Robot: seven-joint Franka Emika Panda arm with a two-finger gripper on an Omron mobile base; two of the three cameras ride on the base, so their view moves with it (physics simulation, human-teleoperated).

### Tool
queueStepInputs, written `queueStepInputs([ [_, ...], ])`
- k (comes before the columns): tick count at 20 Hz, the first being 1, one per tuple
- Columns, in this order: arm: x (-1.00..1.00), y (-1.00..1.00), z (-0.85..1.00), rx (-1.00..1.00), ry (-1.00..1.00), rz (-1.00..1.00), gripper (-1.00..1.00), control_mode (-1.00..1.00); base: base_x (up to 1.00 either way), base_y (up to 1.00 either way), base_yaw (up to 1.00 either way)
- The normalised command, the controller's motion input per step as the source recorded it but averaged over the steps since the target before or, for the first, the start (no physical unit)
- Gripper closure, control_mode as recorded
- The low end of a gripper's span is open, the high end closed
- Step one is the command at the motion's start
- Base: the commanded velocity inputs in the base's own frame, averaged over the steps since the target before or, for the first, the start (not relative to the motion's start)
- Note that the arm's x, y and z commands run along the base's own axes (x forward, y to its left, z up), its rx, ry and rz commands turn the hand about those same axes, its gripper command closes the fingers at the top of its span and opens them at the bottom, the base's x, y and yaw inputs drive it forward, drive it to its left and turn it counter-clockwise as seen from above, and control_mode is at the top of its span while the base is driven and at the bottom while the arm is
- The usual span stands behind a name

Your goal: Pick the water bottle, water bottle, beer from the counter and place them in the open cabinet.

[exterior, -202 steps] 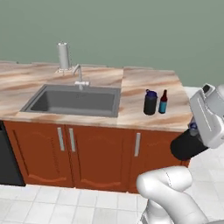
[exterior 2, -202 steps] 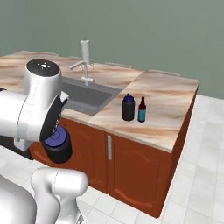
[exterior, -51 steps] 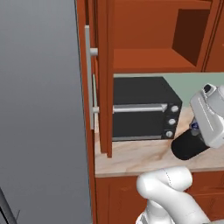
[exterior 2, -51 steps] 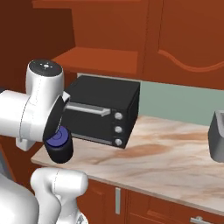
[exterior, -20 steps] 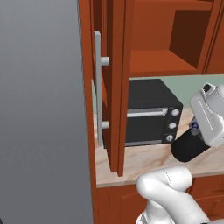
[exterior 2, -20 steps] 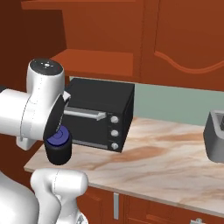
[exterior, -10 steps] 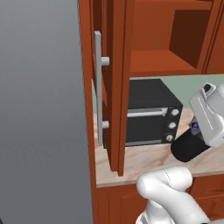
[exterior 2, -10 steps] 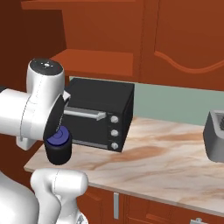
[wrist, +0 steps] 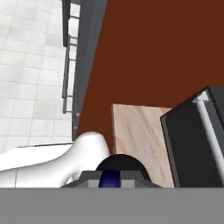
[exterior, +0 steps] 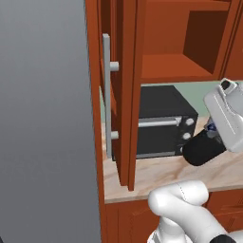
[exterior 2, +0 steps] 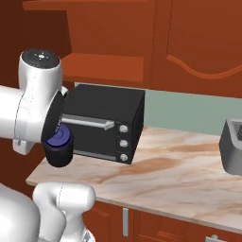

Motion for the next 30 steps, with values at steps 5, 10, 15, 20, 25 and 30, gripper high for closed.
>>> queueStepInputs([
  [5, -0.04, 0.01, 0.36, -0.13, -0.1, 0.21, 1.0, -1.0, 0.0, 0.0, 0.0],
  [10, -0.13, 0.0, 0.27, -0.18, -0.08, 0.29, 1.0, -1.0, 0.0, 0.0, 0.0],
  [15, -0.24, 0.0, 0.17, -0.25, -0.13, 0.36, 1.0, -1.0, 0.0, 0.0, 0.0],
  [20, -0.16, -0.13, 0.02, -0.14, -0.29, 0.44, 1.0, -1.0, 0.0, 0.0, 0.0],
  [25, -0.05, -0.42, 0.0, 0.0, -0.43, 0.5, 1.0, -1.0, 0.0, 0.0, 0.0],
  [30, 0.0, -0.42, 0.04, 0.0, -0.43, 0.49, 1.0, -1.0, 0.0, 0.0, 0.0],
])
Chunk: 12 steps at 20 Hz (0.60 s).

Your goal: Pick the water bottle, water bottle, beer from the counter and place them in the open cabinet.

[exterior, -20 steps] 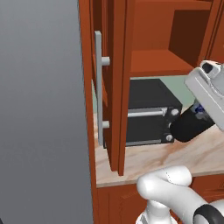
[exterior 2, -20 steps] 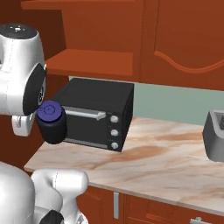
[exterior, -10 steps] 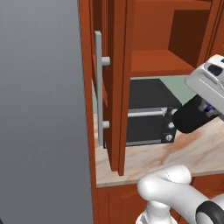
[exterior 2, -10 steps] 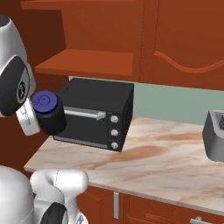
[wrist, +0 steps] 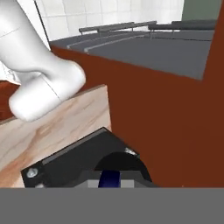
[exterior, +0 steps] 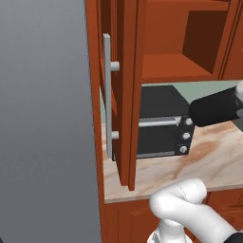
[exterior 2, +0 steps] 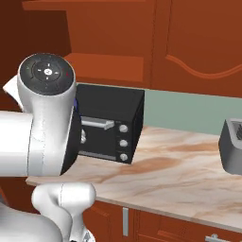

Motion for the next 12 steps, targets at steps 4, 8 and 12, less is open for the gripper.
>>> queueStepInputs([
  [4, 0.0, -0.11, 0.19, -0.07, -0.26, 0.41, 1.0, -1.0, 0.0, 0.0, 0.0],
  [8, 0.0, 0.0, 0.27, -0.13, -0.19, 0.34, 1.0, -1.0, 0.0, 0.0, 0.0],
  [12, 0.18, 0.01, 0.37, -0.16, -0.09, 0.22, 1.0, -1.0, 0.0, 0.0, 0.0],
])
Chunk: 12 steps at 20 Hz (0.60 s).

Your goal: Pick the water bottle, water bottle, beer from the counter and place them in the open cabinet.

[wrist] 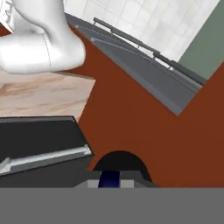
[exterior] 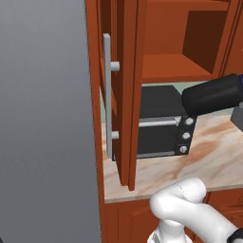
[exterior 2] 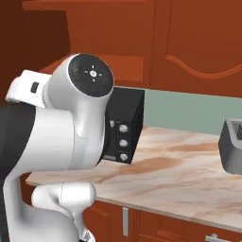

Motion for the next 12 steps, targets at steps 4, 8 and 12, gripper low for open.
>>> queueStepInputs([
  [4, 0.22, 0.0, 0.42, -0.24, -0.01, 0.07, 1.0, -1.0, 0.0, 0.0, 0.0],
  [8, 0.06, 0.01, 0.34, -0.31, 0.0, 0.0, 1.0, -1.0, 0.0, 0.0, 0.0],
  [12, 0.0, 0.01, 0.12, -0.36, 0.0, 0.0, 1.0, -1.0, 0.0, 0.0, 0.0],
])
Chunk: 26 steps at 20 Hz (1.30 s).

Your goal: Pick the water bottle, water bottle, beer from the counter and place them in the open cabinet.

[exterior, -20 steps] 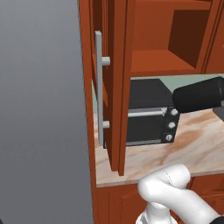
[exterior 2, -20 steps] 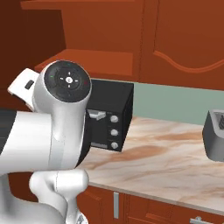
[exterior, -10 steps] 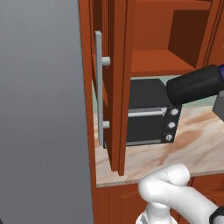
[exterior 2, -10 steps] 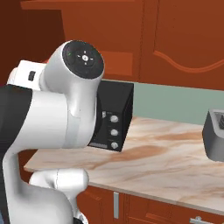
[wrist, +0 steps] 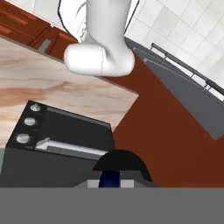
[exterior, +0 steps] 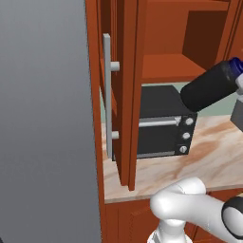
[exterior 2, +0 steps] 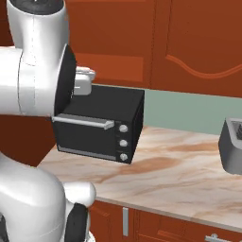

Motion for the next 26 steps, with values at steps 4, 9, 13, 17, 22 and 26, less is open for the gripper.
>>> queueStepInputs([
  [4, 0.0, 0.0, 0.0, -0.36, -0.05, 0.0, 1.0, -1.0, 0.0, 0.0, 0.0],
  [9, 0.0, 0.0, 0.0, -0.29, -0.09, 0.0, 1.0, -1.0, 0.0, 0.0, 0.0],
  [13, 0.0, 0.0, 0.0, -0.15, -0.33, 0.0, 1.0, -1.0, 0.0, 0.0, 0.0],
  [17, 0.0, 0.0, 0.0, 0.0, -0.19, 0.0, 1.0, -1.0, 0.0, 0.0, 0.0],
  [22, 0.0, -0.05, 0.0, 0.02, -0.13, 0.0, 1.0, -1.0, 0.0, 0.0, 0.0],
  [26, 0.02, -0.09, 0.0, 0.04, -0.09, -0.02, 1.0, -1.0, 0.0, 0.0, 0.0],
])
